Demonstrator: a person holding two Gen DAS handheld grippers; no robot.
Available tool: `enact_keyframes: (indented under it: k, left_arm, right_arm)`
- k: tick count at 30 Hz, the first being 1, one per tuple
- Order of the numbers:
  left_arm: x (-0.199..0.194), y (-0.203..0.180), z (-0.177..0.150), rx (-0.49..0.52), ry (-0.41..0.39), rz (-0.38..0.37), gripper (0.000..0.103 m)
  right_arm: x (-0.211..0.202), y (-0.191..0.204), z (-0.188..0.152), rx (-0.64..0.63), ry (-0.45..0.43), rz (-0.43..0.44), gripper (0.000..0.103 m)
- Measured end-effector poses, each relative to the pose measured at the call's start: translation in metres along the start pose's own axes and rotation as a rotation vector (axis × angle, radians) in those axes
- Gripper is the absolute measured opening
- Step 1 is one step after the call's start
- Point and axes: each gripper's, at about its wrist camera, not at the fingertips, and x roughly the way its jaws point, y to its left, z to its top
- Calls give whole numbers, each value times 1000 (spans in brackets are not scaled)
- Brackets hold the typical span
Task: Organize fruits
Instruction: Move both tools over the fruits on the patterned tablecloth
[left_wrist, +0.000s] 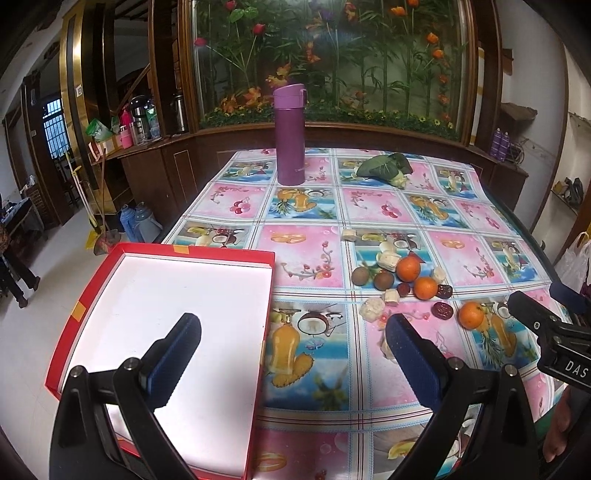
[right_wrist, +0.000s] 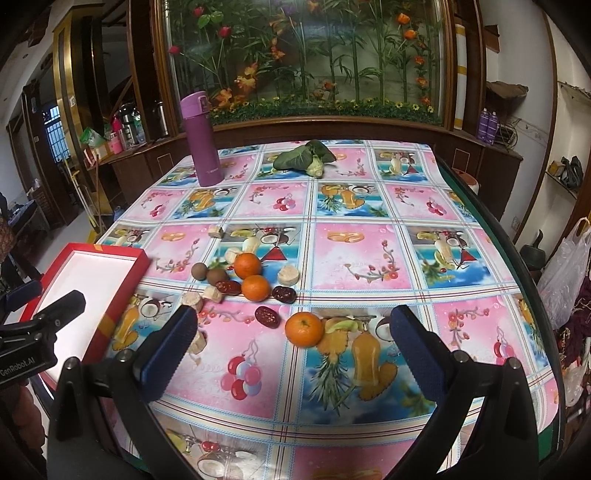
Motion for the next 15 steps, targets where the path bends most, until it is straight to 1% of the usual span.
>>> enact_keyframes:
  k: [15]
  left_arm:
    - [9,0,2,0,17,14,100]
  right_arm:
    - [11,-3,-3,6,26,6,103]
